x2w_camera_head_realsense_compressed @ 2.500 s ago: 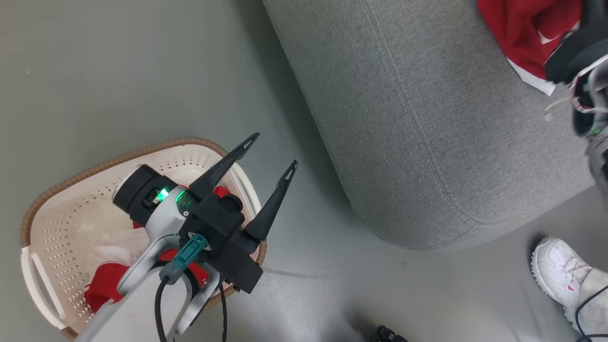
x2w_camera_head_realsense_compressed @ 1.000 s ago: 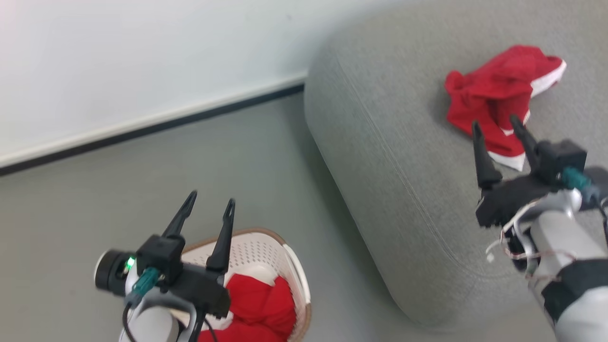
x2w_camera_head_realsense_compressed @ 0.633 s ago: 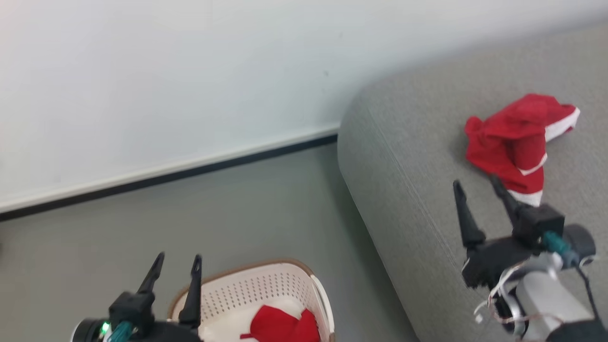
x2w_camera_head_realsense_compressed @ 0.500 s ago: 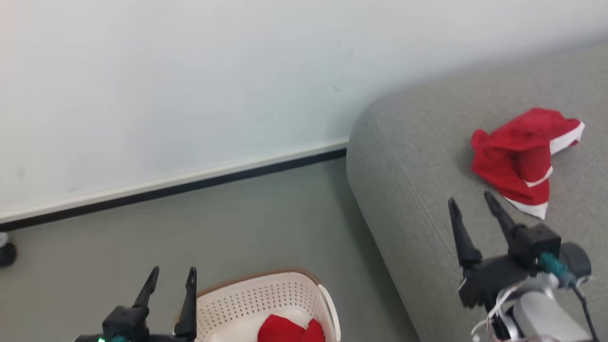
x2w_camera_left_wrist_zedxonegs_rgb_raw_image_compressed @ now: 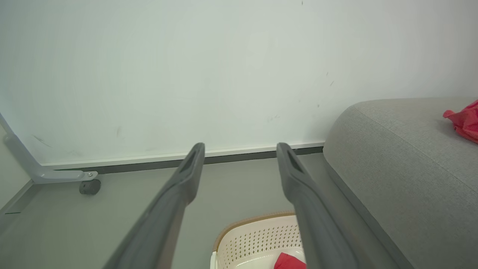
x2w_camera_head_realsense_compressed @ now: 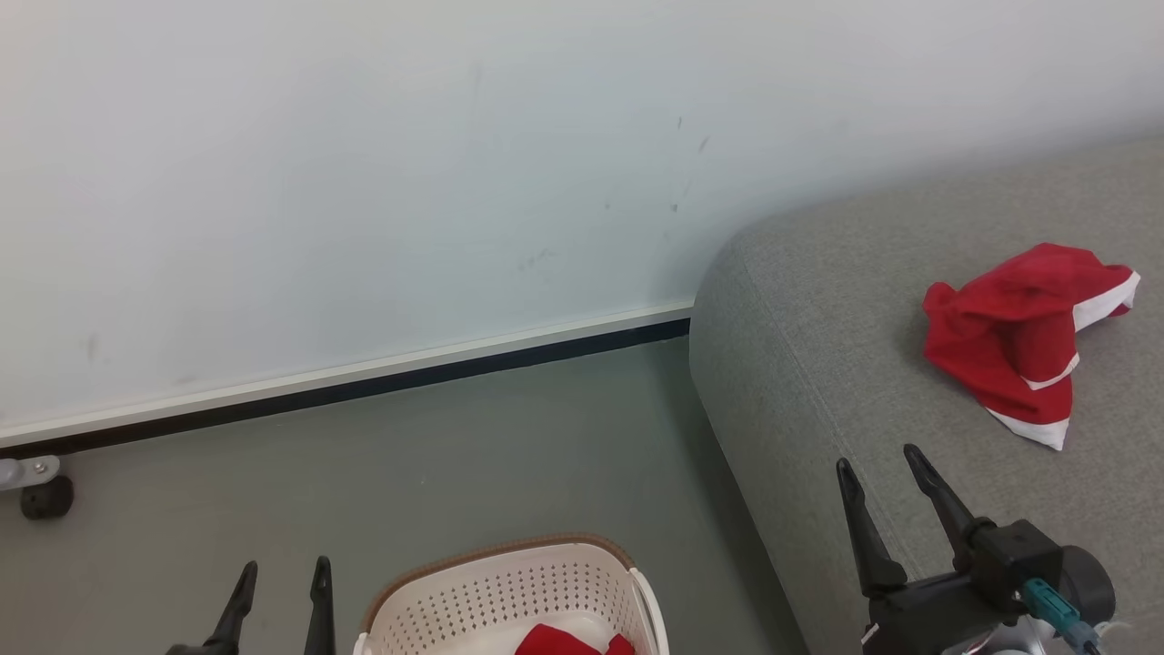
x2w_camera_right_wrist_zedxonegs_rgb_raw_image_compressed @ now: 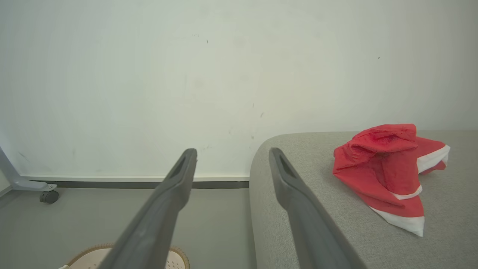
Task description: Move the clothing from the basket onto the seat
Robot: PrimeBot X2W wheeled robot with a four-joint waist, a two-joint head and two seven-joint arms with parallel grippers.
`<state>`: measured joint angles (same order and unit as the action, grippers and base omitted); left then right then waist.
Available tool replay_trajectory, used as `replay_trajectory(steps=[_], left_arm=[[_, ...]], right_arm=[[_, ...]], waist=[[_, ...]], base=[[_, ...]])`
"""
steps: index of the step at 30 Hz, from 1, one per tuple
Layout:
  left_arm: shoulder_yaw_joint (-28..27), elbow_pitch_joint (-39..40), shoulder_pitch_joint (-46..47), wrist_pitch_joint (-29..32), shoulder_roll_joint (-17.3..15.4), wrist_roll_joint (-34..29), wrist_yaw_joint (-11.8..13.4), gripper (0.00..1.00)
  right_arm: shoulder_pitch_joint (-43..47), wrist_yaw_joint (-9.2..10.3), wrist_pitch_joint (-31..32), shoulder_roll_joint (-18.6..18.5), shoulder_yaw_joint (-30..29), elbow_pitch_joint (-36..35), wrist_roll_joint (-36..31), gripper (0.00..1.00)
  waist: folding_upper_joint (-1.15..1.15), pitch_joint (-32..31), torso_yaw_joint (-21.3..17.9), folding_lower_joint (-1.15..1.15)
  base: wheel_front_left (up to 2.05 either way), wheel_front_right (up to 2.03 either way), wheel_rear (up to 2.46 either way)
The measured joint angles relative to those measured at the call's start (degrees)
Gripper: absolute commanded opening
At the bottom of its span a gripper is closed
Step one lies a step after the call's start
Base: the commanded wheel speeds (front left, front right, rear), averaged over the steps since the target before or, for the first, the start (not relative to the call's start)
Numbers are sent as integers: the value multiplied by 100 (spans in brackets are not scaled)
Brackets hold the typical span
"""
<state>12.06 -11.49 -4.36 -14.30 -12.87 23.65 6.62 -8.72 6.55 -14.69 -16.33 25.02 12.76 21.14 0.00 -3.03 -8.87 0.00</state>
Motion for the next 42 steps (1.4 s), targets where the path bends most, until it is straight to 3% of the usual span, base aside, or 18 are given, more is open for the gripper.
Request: replay_trajectory(steps=[17,42], left_arm=[[-327,322,-172,-1,80,-186,43,100],[-564,532,-180,-1,122,-315,44,100]], right_arm=[[602,51,0,32,-372,-552,-93,100],[607,58,-1,177,-533,-797,-330,100]], waist=[[0,-1,230,0],[0,155,371,0]], base=[[0,0,0],[0,0,0]])
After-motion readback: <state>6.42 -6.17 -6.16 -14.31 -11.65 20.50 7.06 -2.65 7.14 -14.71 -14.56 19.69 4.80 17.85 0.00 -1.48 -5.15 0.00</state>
